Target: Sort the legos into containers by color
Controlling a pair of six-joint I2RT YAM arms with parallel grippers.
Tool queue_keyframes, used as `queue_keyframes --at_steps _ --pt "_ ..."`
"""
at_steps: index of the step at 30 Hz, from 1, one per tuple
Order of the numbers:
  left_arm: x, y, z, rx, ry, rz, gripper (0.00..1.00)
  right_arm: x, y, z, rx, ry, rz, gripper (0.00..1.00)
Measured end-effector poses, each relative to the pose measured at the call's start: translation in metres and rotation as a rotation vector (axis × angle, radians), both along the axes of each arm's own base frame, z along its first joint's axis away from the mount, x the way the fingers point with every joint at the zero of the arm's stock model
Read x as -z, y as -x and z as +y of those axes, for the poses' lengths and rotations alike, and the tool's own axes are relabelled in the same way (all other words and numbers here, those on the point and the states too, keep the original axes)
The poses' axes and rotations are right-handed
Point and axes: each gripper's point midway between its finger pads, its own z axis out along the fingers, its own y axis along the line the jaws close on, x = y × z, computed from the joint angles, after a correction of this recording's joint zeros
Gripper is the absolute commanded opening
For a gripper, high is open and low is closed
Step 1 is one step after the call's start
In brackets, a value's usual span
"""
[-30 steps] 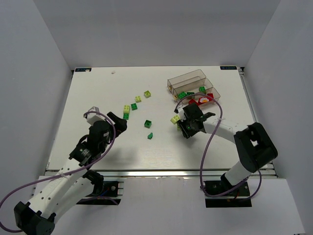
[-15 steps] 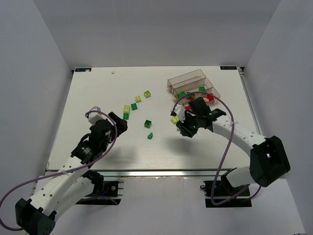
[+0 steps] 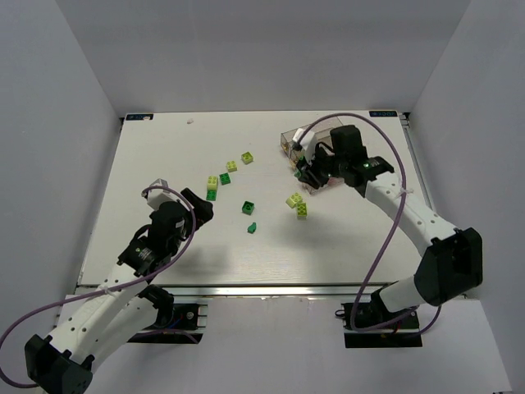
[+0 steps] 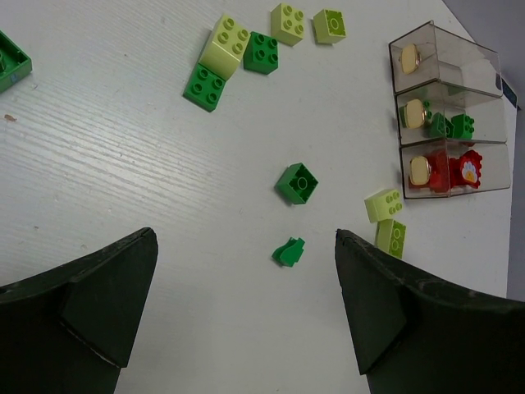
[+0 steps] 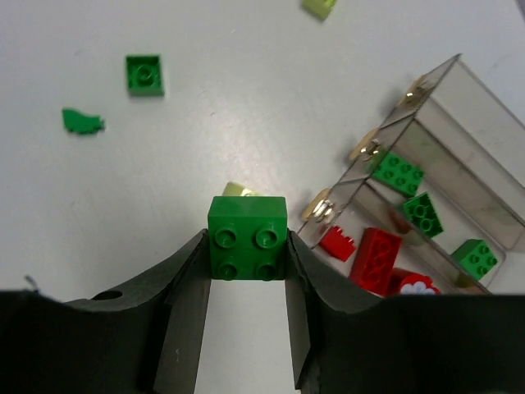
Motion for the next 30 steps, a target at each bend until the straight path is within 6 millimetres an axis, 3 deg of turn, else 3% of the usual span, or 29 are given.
queue_keyframes --at_steps 4,9,15,25,30 --pt "-0.001 0.001 0.001 0.000 0.002 -0.002 0.98 -0.013 -0.036 -0.007 0.102 -0.076 0.040 0.00" --pt "-0.002 0.002 0.001 0.000 0.004 -0.005 0.98 -0.023 -0.082 -0.032 0.261 -0.164 0.099 0.00" --pt "-0.003 0.002 0.001 0.000 0.005 -0.007 0.98 -0.024 -0.125 -0.055 0.391 -0.225 0.148 0.00" --pt "0.006 -0.003 -0.002 0.003 -0.010 0.018 0.98 0.014 -0.175 -0.068 0.484 -0.227 0.223 0.00" --pt "0.012 -0.004 -0.004 0.005 -0.021 0.038 0.98 0.043 -0.186 -0.071 0.515 -0.193 0.259 0.00"
